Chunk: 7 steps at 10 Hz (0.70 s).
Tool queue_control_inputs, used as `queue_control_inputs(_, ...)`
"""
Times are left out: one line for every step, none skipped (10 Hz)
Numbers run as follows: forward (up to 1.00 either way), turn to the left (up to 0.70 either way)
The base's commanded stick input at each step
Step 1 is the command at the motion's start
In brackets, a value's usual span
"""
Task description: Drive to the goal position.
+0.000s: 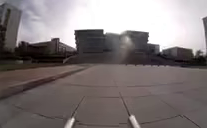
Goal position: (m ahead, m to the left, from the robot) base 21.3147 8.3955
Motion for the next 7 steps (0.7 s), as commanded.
queue_control_inputs(1.00, 0.00)
queue_control_inputs(1.00, 0.00)
queue_control_inputs(1.00, 0.00)
queue_control_inputs(1.00, 0.00)
queue_control_inputs(1.00, 0.00)
queue_control_inputs(1.00, 0.00)
queue_control_inputs(1.00, -0.02)
